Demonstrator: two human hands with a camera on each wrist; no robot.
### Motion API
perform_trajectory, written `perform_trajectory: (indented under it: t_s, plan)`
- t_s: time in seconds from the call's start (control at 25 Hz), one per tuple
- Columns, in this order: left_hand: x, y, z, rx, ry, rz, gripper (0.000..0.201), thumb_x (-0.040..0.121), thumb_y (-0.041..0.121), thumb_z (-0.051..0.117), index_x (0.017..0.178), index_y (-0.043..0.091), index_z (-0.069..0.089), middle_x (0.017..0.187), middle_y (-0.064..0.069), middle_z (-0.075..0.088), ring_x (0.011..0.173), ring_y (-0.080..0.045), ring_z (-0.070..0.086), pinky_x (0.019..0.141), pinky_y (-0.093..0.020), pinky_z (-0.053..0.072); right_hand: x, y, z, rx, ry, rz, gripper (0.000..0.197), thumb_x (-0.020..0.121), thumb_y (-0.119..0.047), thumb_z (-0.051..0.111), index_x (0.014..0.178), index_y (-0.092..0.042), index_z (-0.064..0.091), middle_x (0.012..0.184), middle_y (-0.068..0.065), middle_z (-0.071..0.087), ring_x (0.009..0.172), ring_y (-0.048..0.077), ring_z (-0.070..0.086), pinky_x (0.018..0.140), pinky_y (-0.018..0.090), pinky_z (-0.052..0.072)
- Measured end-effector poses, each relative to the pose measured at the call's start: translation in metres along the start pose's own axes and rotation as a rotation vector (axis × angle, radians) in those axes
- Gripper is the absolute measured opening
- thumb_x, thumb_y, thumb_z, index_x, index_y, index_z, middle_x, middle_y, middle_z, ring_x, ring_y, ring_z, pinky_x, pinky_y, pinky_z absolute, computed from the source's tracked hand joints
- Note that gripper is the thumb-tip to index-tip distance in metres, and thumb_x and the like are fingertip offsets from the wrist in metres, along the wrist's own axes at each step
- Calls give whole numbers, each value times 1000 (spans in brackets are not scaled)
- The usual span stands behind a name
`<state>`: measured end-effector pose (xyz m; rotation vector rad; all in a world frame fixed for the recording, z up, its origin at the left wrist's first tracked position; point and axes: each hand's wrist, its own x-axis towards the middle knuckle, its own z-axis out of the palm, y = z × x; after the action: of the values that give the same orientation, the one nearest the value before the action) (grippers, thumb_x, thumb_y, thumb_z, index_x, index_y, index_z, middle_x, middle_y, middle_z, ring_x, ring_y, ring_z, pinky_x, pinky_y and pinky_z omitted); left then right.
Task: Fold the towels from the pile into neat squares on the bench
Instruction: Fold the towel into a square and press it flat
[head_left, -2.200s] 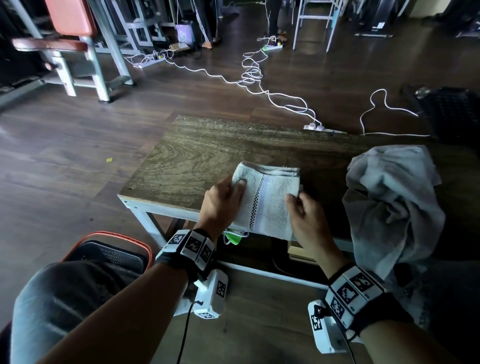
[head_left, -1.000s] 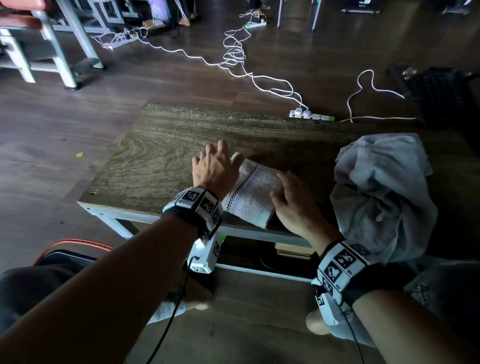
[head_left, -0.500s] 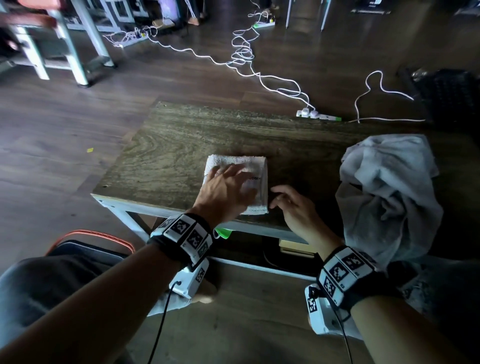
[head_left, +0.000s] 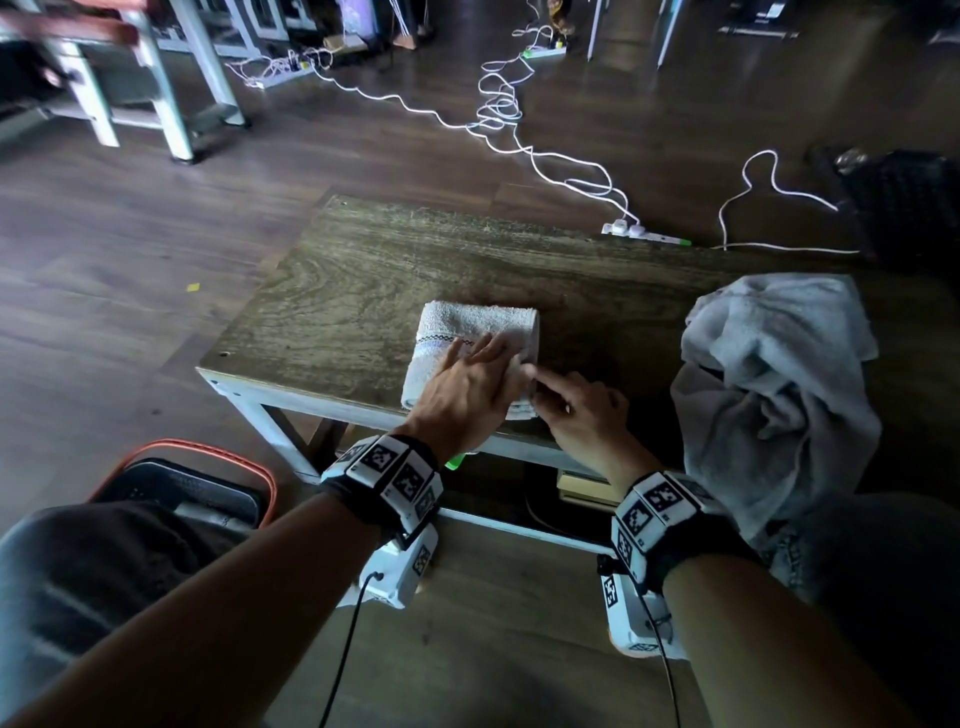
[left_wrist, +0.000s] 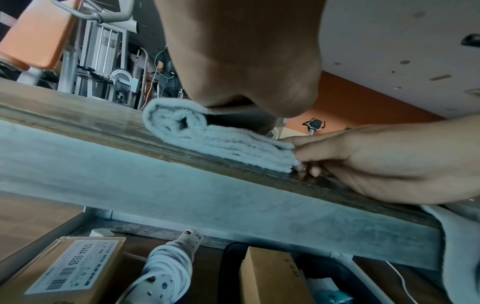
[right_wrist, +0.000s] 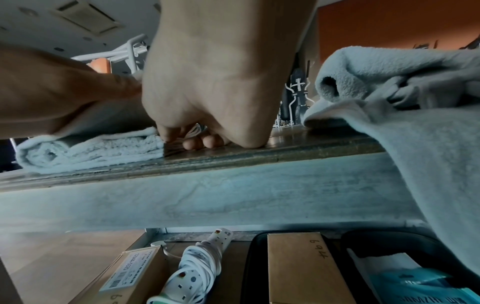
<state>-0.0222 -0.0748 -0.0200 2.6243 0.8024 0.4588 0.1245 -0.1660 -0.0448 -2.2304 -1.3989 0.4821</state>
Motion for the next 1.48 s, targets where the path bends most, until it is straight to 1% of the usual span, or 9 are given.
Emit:
perform_trajectory:
  t_s: [0.32,0.44,0.6,0.72,0.8,0.92,1.08,1.32,1.48]
  plan:
    - [4,3,29,138,-127,0,78,92,58,2,152,14,26,161,-6,18,151,-20,7,122,-41,11,1,3,-3,69,-6,12,39,95,-47,50,134,-45,49,112,-8,66,116,21,59,109,42,28]
    - [0,5,32,143,-153,0,75,92,55,6,152,15,29,162,-5,18,151,-18,7,122,-40,12,0,9,-5,212,6,33,35,94,-36,57,128,-34,50,94,-16,63,99,12,62,109,45,35]
    - [16,3,22,-72,-105,-33,53,96,42,30,136,16,52,147,-3,46,140,-20,36,113,-43,33,1,11,-1,246,17,68,29,94,-28,56,122,-34,51,86,-14,64,92,11,60,107,45,36]
    - [11,8,19,6,-181,-75,65,96,36,48,152,12,26,160,-4,24,149,-19,15,123,-37,13,1,8,-4,200,-2,66,29,94,-27,55,121,-36,50,86,-14,63,100,17,61,108,45,36]
    - [10,10,21,11,-241,-100,68,97,40,37,155,11,15,163,-5,11,151,-19,3,122,-35,3,0,5,-6,207,-15,74,30,95,-24,54,122,-34,51,83,-18,61,96,13,59,108,45,35]
    - [16,2,18,-10,-325,-4,75,89,38,4,151,0,22,160,-18,17,149,-32,11,122,-47,13,0,4,-5,229,-4,75,26,94,-25,55,117,-36,52,88,-16,64,95,12,59,107,46,36]
    - [18,-2,12,-24,-252,35,50,101,19,35,146,-1,37,156,-19,27,147,-33,20,121,-39,16,-3,6,-3,261,15,90,26,95,-24,55,120,-31,54,89,-12,65,93,15,62,105,48,39]
    - [21,-1,6,156,-267,-176,81,83,61,50,151,30,18,162,-1,12,150,-23,4,120,-49,8,-4,1,-6,259,-4,103,24,97,-21,55,121,-24,57,96,-6,67,94,15,63,97,41,47]
    - [18,-21,-1,226,-355,-278,108,68,88,44,152,39,-3,163,2,-9,150,-19,-12,118,-57,-3,13,-23,-7,151,270,-17,16,92,-14,53,107,-17,59,100,3,65,94,21,63,85,37,51]
